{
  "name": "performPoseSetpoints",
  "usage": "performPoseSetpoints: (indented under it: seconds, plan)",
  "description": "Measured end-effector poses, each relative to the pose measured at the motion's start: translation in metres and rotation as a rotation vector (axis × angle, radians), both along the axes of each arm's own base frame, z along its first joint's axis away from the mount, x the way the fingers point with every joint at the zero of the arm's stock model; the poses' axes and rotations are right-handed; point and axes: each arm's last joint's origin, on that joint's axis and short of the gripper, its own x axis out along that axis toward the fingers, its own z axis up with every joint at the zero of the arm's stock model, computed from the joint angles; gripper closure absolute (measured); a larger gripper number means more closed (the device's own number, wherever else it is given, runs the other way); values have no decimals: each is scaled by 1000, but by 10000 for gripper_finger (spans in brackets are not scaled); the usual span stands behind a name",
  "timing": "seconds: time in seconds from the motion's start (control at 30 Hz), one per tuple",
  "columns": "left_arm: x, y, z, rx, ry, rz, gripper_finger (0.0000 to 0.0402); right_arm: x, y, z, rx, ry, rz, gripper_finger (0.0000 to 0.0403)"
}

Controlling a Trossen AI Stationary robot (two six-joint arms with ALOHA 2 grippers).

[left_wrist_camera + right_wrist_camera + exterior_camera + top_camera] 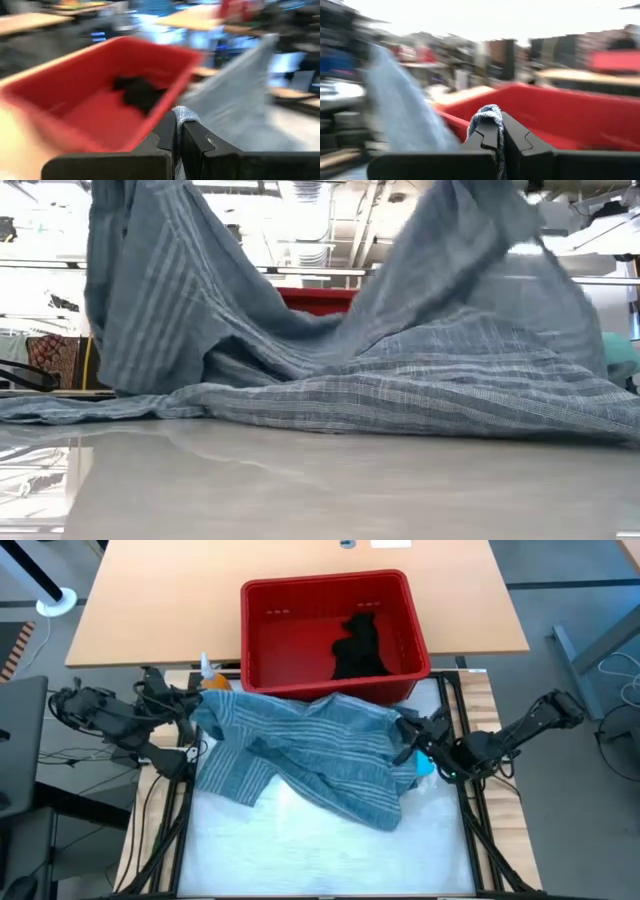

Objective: Fold Laundry from Bin
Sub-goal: Fold the blue patterned polo shirt

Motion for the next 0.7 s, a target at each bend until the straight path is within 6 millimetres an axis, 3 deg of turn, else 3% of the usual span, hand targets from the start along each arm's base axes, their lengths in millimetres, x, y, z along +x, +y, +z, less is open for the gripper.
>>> performPoseSetpoints:
  seconds: [0.23,0.37,0.53,0.7]
  plan:
    - [-5,-22,44,-53,-294,-893,401,-13,32,60,-222,-310,661,377]
    - [-10,-30,67,2,-555,-1235,401,-28,48,83,-349,-407,844,377]
    - [-9,-35,88,119,-813,-1335,401,-46,61,102,-515,-472,826,377]
    - [0,-37,90,138,-837,-1247,401,-53,62,111,-544,-459,746,377]
